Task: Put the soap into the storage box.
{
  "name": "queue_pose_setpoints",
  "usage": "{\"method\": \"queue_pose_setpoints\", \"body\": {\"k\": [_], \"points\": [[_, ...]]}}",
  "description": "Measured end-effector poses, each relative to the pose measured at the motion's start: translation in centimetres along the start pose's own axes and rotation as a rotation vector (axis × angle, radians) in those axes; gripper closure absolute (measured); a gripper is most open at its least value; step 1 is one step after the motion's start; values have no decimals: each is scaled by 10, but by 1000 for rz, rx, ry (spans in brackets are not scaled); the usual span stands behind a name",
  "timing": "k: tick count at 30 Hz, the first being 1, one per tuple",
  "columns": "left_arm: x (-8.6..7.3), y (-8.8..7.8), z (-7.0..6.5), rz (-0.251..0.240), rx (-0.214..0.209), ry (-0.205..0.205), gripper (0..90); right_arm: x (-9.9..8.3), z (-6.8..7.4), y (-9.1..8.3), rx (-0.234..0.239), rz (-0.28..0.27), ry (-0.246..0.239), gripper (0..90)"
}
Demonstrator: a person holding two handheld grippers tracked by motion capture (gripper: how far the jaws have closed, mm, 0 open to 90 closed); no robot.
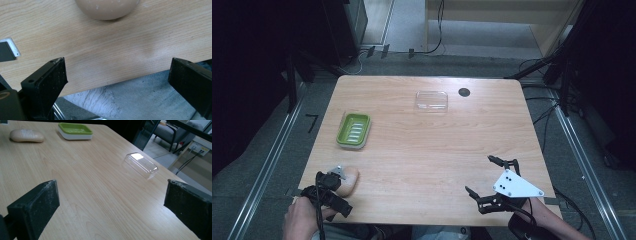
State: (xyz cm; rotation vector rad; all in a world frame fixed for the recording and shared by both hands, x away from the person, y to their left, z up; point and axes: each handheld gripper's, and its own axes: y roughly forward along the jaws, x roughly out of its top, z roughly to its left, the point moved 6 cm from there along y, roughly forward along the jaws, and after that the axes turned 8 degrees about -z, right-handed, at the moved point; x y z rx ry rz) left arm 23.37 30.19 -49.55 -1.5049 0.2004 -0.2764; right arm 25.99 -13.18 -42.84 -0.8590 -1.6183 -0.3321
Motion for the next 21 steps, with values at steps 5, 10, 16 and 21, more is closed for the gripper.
{"method": "queue_pose_setpoints", "body": {"k": [5,10,16,21], "points": [[2,1,0,-5,-4,-3,25,0,0,-1,-5,-1,2,0],[2,2,-2,-11,-5,-1,18,0,0,1,-3,0,1,0],[1,1,-2,-11,2,-3,13,1,2,3,5,2,-4,0],[3,-2,-2,-21,2,-2,13,1,2,3,5,0,-4,0]]}}
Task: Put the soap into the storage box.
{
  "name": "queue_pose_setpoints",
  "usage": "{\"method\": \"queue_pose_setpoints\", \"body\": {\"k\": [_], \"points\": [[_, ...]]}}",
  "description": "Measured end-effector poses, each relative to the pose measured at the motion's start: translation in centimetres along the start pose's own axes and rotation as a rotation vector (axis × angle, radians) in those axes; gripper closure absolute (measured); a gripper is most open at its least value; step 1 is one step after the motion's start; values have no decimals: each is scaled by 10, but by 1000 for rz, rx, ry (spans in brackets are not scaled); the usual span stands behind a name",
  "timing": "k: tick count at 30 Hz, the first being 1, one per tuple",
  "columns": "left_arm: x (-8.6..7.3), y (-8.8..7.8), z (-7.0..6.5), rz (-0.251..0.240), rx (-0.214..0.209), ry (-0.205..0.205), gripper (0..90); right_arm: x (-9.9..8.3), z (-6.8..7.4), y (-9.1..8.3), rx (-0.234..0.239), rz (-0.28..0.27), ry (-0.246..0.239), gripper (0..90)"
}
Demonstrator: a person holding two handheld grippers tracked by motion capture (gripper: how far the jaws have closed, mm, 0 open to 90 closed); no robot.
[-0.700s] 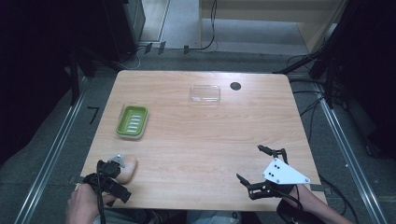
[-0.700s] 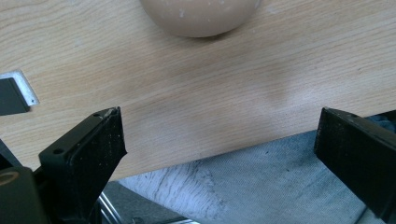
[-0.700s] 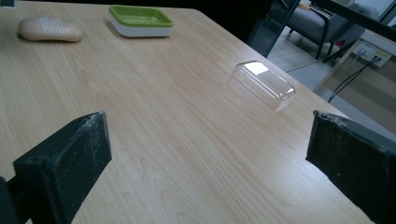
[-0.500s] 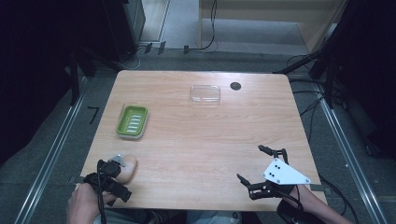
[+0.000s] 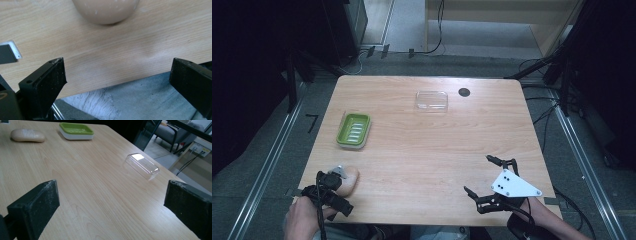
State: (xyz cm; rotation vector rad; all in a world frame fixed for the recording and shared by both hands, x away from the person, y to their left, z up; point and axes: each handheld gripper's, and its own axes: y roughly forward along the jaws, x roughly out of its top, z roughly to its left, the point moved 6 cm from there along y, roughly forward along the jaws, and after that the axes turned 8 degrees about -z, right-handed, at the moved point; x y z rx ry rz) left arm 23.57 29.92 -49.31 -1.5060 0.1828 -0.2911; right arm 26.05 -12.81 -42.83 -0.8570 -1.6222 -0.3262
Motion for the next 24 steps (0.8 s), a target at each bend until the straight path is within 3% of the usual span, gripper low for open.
{"method": "queue_pose_setpoints", "body": {"k": [14,24], "points": [[16,-13,-3,-48,-15,5,13,0,1,1,-1,5,-6,0],[25,-16,-2,-51,-20,6,13,0,1,2,4,4,-8,0]]}}
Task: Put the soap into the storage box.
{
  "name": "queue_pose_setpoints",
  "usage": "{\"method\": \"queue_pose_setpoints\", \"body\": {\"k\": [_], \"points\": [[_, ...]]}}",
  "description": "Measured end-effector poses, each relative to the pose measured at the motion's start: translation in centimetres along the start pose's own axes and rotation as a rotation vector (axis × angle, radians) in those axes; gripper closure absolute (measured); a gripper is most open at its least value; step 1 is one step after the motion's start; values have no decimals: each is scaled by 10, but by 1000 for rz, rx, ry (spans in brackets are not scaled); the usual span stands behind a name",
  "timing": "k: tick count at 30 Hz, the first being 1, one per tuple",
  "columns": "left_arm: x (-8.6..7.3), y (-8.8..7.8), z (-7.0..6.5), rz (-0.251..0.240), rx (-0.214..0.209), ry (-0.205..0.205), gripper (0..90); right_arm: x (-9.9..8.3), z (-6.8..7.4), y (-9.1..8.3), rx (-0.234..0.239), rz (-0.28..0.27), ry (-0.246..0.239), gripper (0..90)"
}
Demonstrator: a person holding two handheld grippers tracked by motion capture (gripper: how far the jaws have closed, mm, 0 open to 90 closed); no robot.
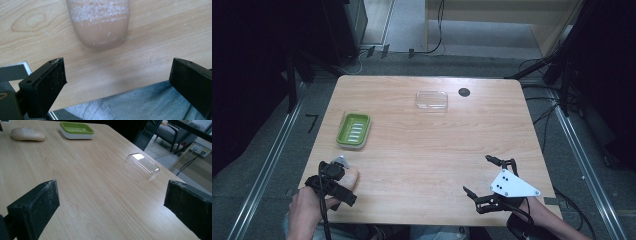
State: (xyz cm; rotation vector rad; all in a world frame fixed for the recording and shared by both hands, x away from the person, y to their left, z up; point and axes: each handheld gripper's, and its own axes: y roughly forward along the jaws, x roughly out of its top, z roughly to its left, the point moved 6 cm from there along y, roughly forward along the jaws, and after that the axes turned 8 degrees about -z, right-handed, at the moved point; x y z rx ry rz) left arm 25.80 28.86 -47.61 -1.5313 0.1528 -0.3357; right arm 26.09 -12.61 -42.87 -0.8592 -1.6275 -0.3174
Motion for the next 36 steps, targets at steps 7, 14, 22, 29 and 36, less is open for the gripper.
{"method": "queue_pose_setpoints", "body": {"k": [7,14,22,29,36], "points": [[10,-1,2,-16,-23,-4,13,0,0,0,0,-1,-1,0],[18,-2,6,-29,-19,-10,12,0,0,0,0,-3,0,0],[28,1,10,-24,-29,-20,13,0,-1,0,1,-3,-1,0],[37,11,14,0,-27,-24,12,0,-1,0,1,-2,0,0],[43,23,16,19,-21,-41,2,0,-1,0,2,-4,2,0]]}}
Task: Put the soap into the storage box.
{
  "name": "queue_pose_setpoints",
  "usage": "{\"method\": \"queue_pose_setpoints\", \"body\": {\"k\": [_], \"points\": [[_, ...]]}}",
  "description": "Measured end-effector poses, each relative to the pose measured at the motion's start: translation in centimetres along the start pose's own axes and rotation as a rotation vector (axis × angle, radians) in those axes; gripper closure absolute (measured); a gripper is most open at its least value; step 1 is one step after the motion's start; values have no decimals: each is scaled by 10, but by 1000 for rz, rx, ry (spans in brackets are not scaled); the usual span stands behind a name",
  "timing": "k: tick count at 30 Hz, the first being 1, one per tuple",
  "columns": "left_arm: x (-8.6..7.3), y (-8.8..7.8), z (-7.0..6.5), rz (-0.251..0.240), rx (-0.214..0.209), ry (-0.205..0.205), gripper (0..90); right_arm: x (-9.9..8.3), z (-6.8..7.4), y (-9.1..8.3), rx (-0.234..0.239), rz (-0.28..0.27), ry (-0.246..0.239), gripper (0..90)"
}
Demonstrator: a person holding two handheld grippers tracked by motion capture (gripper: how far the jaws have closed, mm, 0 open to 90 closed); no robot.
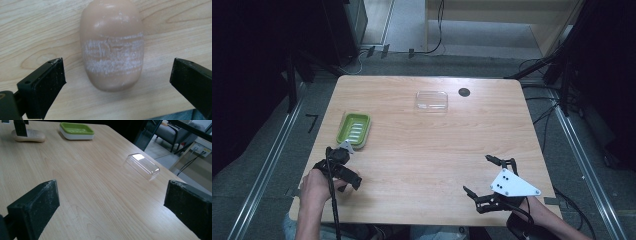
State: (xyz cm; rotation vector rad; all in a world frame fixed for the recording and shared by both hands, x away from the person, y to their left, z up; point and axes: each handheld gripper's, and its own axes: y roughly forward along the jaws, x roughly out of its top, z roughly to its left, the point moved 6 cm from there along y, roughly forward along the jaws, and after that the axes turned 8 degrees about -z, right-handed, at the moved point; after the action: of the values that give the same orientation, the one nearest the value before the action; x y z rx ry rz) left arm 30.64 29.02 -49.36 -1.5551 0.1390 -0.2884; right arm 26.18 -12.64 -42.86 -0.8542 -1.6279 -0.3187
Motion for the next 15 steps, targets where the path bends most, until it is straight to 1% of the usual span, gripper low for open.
{"method": "queue_pose_setpoints", "body": {"k": [3,8,9,12,14,15], "points": [[1,2,1,6,0,-3,2,0,0,0,0,1,-1,0],[2,8,1,8,-4,-21,0,0,0,0,2,2,0,0],[3,9,1,3,-3,-27,0,0,0,0,2,2,0,0],[5,10,1,-5,-2,-27,3,0,1,0,2,4,1,0],[5,11,2,-11,5,-38,62,0,0,0,3,2,-1,0],[5,12,2,-13,-1,-40,68,0,1,0,3,3,0,0]]}}
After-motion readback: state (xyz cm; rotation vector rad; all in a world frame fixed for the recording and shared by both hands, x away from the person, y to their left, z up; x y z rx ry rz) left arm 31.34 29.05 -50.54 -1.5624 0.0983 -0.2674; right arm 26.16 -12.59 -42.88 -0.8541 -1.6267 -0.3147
